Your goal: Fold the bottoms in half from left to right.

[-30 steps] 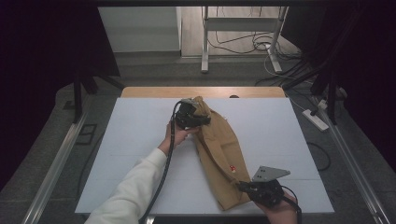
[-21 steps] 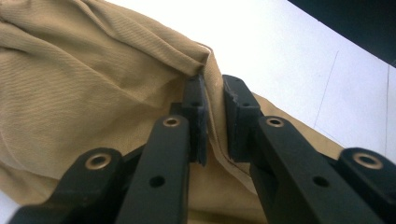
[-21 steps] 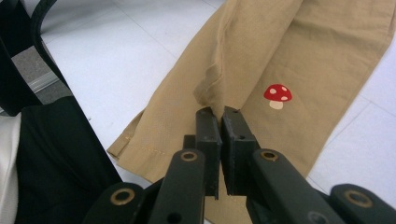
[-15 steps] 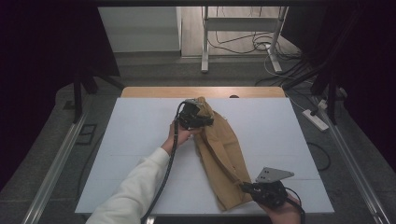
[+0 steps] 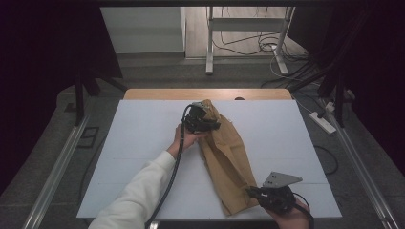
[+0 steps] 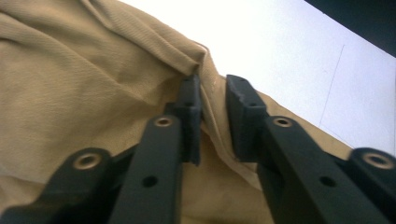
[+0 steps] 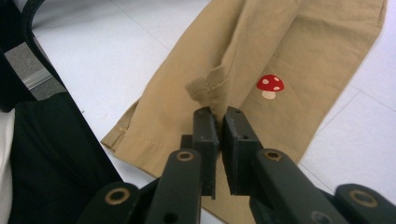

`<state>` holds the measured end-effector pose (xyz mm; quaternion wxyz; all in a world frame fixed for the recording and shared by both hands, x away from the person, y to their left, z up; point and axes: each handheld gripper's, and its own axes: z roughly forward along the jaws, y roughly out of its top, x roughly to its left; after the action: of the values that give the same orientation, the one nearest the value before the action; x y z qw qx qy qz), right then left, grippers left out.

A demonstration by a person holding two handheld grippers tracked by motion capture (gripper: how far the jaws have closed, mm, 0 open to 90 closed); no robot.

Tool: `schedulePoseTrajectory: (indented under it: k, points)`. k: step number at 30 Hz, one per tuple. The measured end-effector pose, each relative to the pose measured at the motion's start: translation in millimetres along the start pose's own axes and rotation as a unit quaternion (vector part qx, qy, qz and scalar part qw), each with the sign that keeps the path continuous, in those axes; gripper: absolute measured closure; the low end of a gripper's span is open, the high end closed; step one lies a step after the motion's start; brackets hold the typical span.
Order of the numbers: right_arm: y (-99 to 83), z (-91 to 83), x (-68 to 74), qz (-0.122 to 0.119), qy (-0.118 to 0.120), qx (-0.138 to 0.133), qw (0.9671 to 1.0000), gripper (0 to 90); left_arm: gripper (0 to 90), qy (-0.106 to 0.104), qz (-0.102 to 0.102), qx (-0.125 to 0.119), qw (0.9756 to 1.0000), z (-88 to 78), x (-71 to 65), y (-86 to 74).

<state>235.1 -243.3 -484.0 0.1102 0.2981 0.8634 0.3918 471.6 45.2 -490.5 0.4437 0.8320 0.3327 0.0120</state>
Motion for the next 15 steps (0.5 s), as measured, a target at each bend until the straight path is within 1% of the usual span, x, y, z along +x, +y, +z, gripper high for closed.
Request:
schedulePoseTrajectory:
  k: [1, 2, 3, 4, 5, 7, 9, 11, 15]
  points:
    - [-0.3, -0.5, 0.1, -0.002, -0.004, -0.001, 1.0, 77.2, 62.8, 0.003, 0.001, 0.0, 1.0, 0.4, -1.2, 0.5]
    - [-0.5, -1.0, 0.0, -0.005, -0.008, -0.003, 1.0, 72.4, 56.3, 0.009, 0.006, 0.001, 0.9999, 0.8, -3.0, 1.4]
    - [-0.7, -1.8, -0.1, -0.007, -0.017, -0.006, 0.9998, 64.1, 47.7, 0.017, 0.01, 0.002, 0.9998, 1.0, -4.9, 2.3]
    - [-0.8, -2.7, -0.6, -0.006, -0.03, -0.011, 0.9995, 56.6, 41.6, 0.02, 0.013, 0.0, 0.9997, 0.6, -6.9, 3.2]
    - [-0.8, -4.4, -2.1, -0.001, -0.037, -0.016, 0.9992, 50.8, 38.0, 0.02, 0.014, -0.002, 0.9997, 0.1, -7.8, 3.5]
    - [-0.7, -7.5, -4.5, 0.008, -0.045, -0.028, 0.9986, 44.6, 35.8, 0.02, 0.017, -0.005, 0.9997, -1.6, -9.5, 3.8]
    - [0.3, -11.7, -8.6, 0.021, -0.052, -0.043, 0.9975, 40.9, 34.5, 0.021, 0.019, -0.004, 0.9996, -3.9, -10.3, 3.1]
    - [1.9, -14.3, -12.3, 0.03, -0.056, -0.052, 0.9966, 40.5, 34.3, 0.024, 0.02, -0.003, 0.9995, -6.7, -10.5, 0.9]
    - [5.4, -10.9, -19.3, 0.039, -0.059, -0.05, 0.9962, 40.7, 34.3, 0.032, 0.022, -0.001, 0.9993, -15.6, -9.2, -6.6]
